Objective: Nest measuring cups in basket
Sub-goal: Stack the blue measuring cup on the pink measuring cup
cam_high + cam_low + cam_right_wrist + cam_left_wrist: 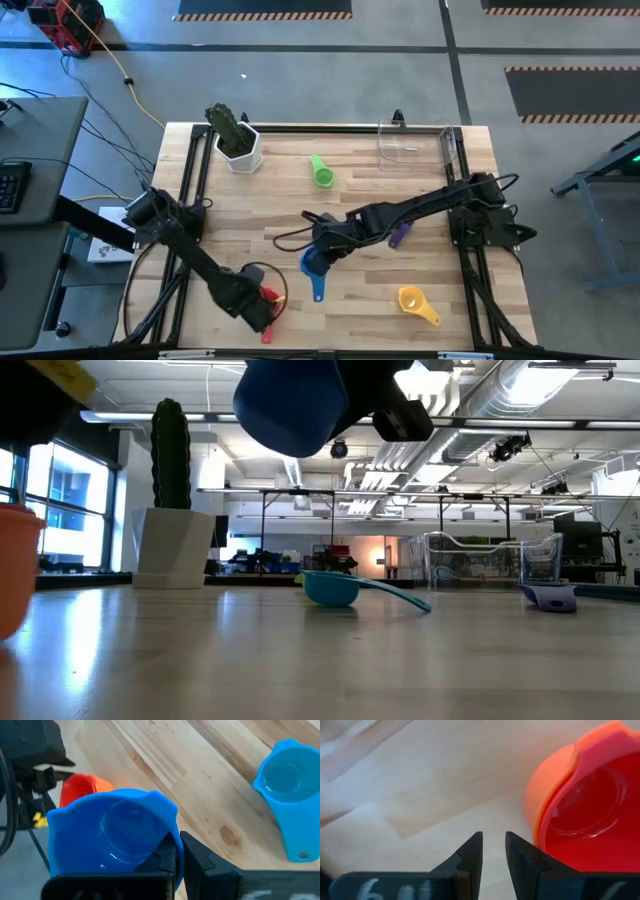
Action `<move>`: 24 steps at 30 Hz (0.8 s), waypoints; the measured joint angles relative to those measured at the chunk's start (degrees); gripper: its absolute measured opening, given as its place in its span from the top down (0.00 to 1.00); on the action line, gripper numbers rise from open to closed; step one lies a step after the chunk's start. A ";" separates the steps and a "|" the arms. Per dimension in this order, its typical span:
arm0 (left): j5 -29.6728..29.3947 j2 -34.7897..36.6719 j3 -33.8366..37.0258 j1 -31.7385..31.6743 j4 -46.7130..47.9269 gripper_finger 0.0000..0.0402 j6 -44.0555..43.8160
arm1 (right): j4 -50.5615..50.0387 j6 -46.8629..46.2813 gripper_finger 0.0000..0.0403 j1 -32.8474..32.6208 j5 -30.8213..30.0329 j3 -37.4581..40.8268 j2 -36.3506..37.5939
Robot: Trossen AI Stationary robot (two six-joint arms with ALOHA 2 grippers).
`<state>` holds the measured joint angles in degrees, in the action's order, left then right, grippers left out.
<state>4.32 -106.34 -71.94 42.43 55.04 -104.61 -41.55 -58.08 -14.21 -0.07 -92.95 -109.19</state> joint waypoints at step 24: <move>-0.88 5.98 -0.02 -7.26 0.29 0.82 13.99 | -3.87 -6.00 0.99 -0.63 0.36 0.00 0.00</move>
<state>3.43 -100.36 -71.96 35.17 55.33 -90.62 -45.43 -64.07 -14.84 0.29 -92.95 -109.19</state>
